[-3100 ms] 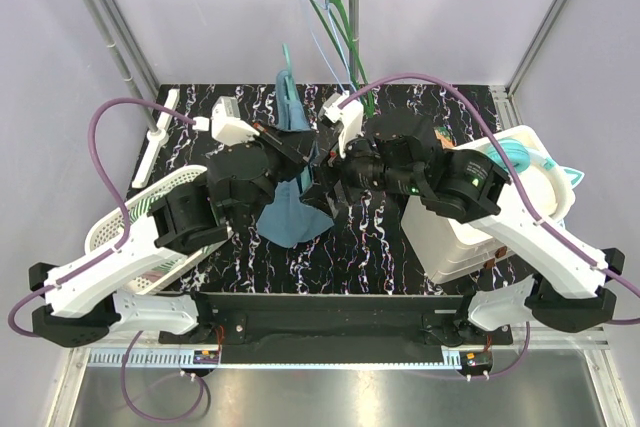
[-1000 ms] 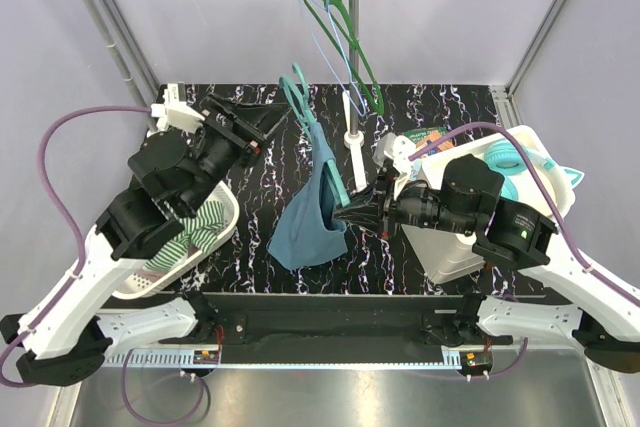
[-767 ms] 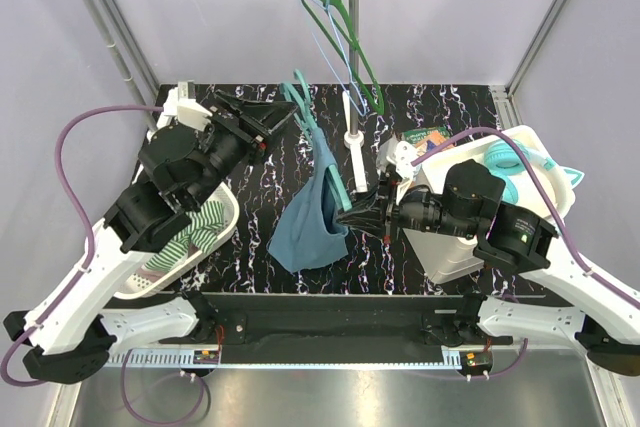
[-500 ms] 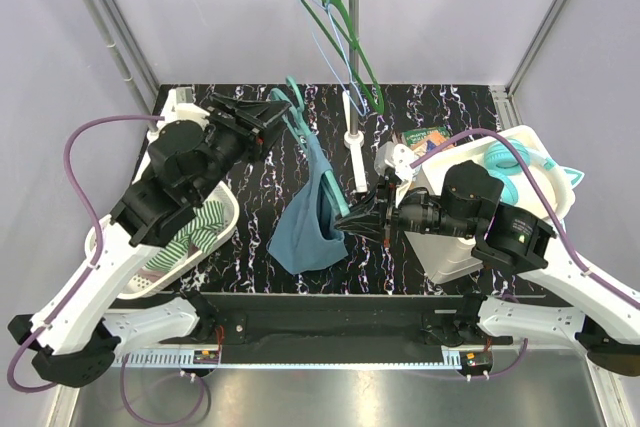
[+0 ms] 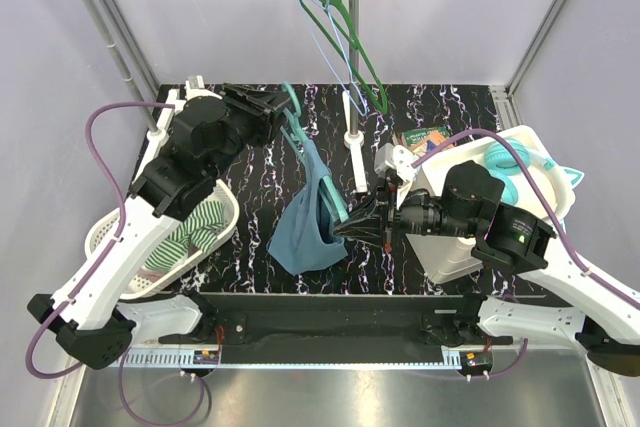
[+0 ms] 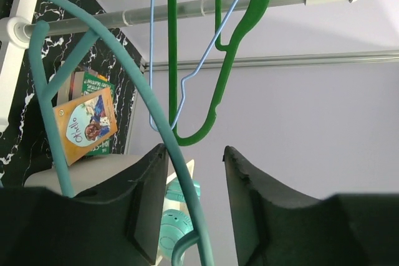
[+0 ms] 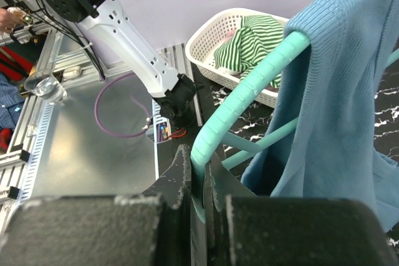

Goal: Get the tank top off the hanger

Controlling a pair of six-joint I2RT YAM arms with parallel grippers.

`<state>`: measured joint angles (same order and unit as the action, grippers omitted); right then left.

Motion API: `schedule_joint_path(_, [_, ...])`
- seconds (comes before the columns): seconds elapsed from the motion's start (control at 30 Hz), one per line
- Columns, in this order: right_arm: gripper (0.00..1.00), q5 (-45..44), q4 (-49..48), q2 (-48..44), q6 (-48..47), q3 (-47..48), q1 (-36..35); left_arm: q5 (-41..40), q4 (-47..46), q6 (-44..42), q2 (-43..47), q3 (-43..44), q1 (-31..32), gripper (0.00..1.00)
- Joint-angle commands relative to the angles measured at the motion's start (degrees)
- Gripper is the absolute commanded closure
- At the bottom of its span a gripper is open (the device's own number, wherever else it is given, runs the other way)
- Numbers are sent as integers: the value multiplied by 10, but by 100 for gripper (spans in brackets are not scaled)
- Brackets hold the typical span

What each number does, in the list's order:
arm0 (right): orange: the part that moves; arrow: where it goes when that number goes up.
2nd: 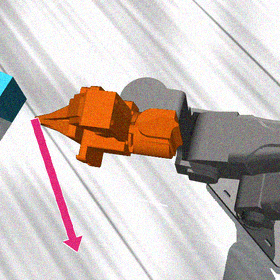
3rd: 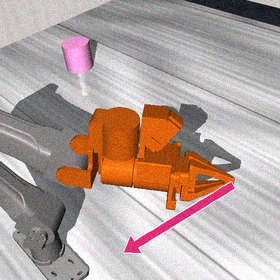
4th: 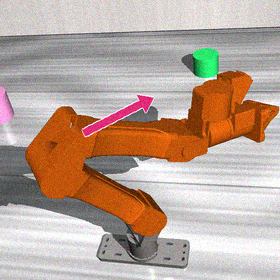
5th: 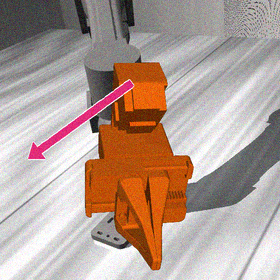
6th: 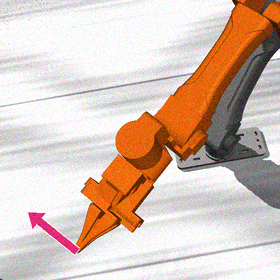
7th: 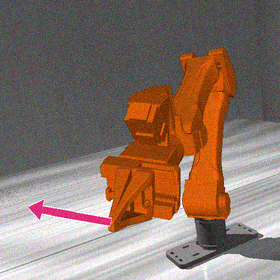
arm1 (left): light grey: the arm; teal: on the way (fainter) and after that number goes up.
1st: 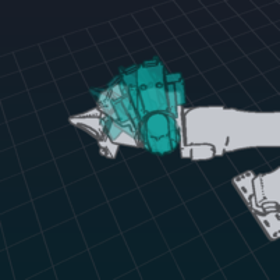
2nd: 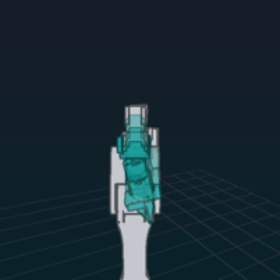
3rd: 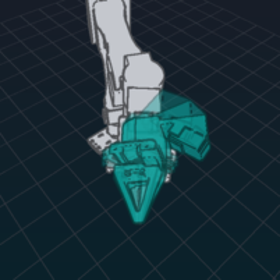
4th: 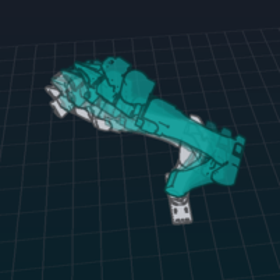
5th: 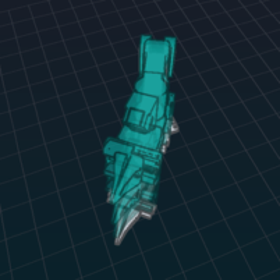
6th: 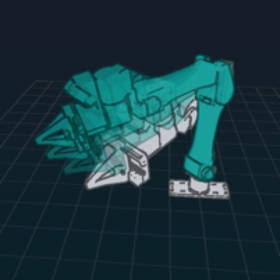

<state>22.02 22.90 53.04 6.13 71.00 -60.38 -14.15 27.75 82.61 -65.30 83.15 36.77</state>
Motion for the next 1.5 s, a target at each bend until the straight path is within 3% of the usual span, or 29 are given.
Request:
schedule_joint_path(0.0, [100,16,-63,-9,4,4,1,16,-28,-3,2,14,-9,66])
schedule_joint_path(0.03, [100,13,-62,-8,6,4,2,18,-29,-3,2,7,-10,79])
schedule_joint_path(0.2, [99,-47,-56,5,35,11,1,1,-22,-4,10,3,-14,100])
schedule_joint_path(0.23, [96,-68,-57,6,40,12,2,-5,-15,-3,10,11,-15,100])
schedule_joint_path(0.27, [87,-81,-56,7,53,18,2,-10,2,-4,10,17,-15,100])
schedule_joint_path(0.3, [68,-96,-51,8,60,22,1,-24,11,-7,9,24,-16,100])
schedule_joint_path(0.37, [56,-133,-44,15,80,37,1,-38,28,-16,9,40,-15,100])
schedule_joint_path(0.4, [38,-144,-30,20,87,46,1,-52,33,-17,9,44,-16,100])
schedule_joint_path(0.53, [25,-168,5,60,101,109,1,-80,55,-27,9,61,-16,100])
schedule_joint_path(0.77, [32,-197,72,144,76,201,2,-90,60,-21,3,60,-16,100])
schedule_joint_path(1.07, [51,-173,80,181,73,205,2,-91,59,-24,-6,75,-16,100])
schedule_joint_path(1.23, [74,-175,80,190,66,211,1,-90,59,-26,-9,78,-16,100])
schedule_joint_path(1.37, [81,-178,80,194,59,212,2,-91,60,-24,-10,81,-16,100])
schedule_joint_path(1.47, [92,-180,80,199,56,211,2,-91,59,-26,-11,89,-16,100])
